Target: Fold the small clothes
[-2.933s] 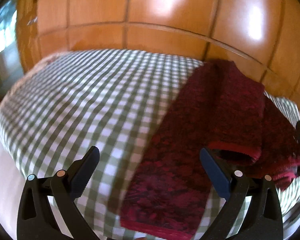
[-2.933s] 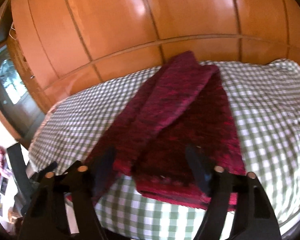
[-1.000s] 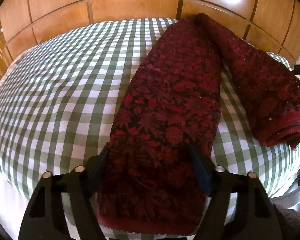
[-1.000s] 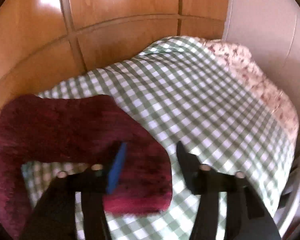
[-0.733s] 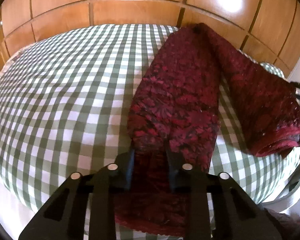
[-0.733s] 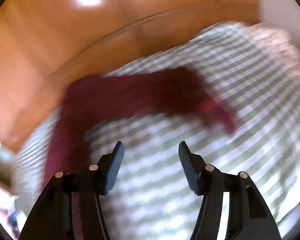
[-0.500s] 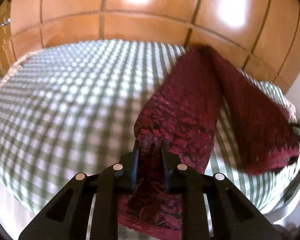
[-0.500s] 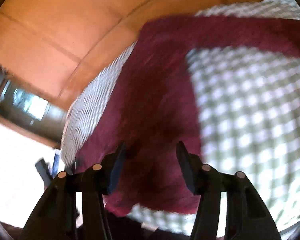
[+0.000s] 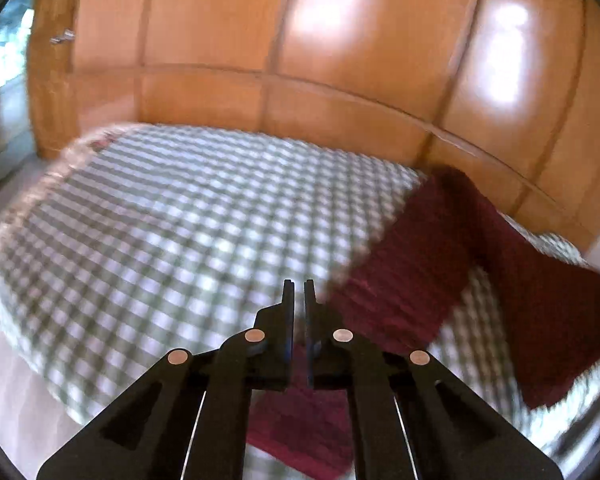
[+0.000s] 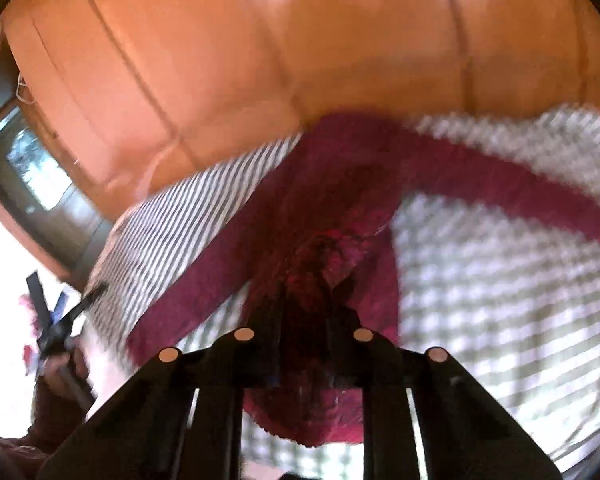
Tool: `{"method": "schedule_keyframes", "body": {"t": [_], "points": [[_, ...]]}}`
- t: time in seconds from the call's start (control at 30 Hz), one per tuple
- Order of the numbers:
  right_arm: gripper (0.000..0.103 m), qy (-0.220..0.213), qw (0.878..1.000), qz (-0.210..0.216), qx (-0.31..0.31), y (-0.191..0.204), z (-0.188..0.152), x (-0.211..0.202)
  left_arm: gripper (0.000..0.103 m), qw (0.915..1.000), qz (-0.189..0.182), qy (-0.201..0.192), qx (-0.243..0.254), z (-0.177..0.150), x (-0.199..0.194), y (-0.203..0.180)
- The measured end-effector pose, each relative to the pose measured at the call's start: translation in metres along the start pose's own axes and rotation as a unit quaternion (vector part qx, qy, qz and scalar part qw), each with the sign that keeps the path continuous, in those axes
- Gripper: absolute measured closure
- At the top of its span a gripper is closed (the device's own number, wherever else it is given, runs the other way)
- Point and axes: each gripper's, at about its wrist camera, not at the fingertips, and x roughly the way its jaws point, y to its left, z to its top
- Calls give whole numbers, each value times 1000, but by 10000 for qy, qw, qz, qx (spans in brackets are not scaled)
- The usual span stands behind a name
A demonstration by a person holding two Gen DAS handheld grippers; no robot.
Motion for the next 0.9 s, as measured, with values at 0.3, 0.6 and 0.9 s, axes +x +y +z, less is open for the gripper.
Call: {"method": "schedule_keyframes", "body": {"t": [0.3, 0.6, 0.9], "points": [[103, -570, 9355, -3485, -120, -109, 25, -28, 101, 9731, -1805, 1324, 539, -50, 46, -111], [91, -21, 9494, -2977, 999, -197, 0, -5, 30, 9458, -2591, 1873, 561, -68, 86, -209], [55, 541, 9719, -779, 2155, -229, -61, 48, 70, 9229, -2709, 2581, 903, -83, 148, -303]]}}
